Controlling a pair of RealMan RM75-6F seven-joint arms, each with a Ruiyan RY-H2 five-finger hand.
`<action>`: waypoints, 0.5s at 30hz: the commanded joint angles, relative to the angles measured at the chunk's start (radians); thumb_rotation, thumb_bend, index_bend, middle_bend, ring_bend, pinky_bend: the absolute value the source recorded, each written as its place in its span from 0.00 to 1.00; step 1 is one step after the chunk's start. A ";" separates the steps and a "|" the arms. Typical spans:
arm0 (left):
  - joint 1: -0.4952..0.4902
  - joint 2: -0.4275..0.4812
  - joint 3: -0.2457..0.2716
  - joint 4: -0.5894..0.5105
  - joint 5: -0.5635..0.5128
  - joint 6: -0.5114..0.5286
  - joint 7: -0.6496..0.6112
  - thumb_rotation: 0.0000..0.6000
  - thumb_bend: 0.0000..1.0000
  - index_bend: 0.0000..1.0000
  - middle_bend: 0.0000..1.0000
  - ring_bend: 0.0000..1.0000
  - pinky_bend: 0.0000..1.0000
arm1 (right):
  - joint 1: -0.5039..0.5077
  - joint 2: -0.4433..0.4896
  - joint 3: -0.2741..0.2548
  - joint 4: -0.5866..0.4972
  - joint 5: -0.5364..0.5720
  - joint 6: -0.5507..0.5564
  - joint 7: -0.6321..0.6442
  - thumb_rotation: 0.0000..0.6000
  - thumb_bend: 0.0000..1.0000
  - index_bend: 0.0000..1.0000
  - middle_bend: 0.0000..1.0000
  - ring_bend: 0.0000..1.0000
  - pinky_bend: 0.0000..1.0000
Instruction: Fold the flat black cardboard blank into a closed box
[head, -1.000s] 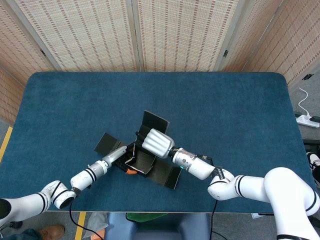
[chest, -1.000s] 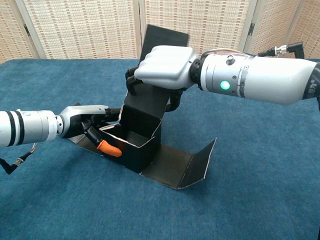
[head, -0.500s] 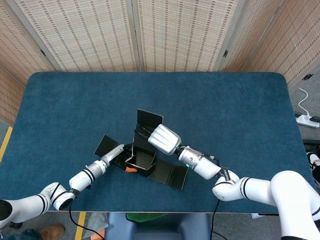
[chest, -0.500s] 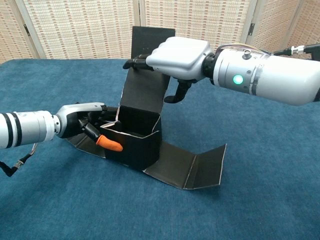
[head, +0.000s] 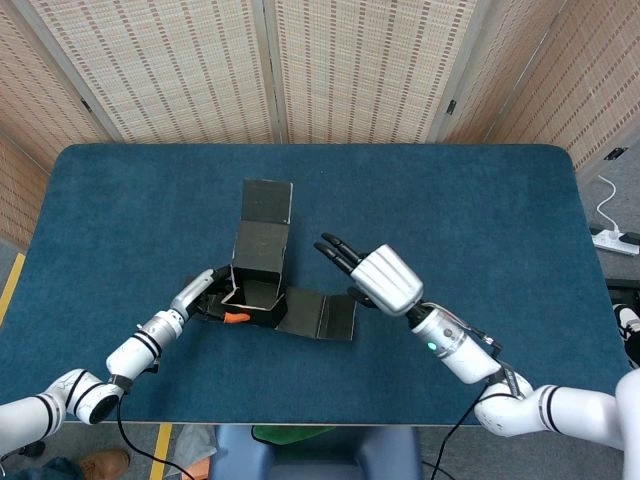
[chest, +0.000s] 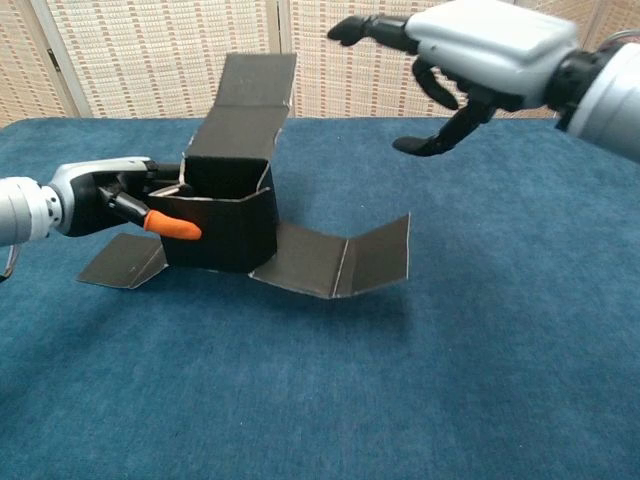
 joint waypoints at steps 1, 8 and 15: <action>0.026 0.064 -0.035 -0.073 -0.033 0.007 -0.077 1.00 0.19 0.31 0.31 0.46 0.54 | -0.105 0.046 -0.018 -0.044 -0.033 0.119 0.094 1.00 0.28 0.00 0.09 0.73 1.00; 0.040 0.145 -0.082 -0.177 -0.026 -0.025 -0.278 1.00 0.19 0.31 0.31 0.46 0.54 | -0.202 0.031 -0.003 -0.025 -0.044 0.227 0.247 1.00 0.27 0.00 0.10 0.73 1.00; 0.030 0.202 -0.102 -0.251 0.036 -0.067 -0.510 1.00 0.19 0.31 0.31 0.46 0.54 | -0.195 -0.051 0.051 0.012 -0.058 0.225 0.312 1.00 0.11 0.00 0.12 0.73 1.00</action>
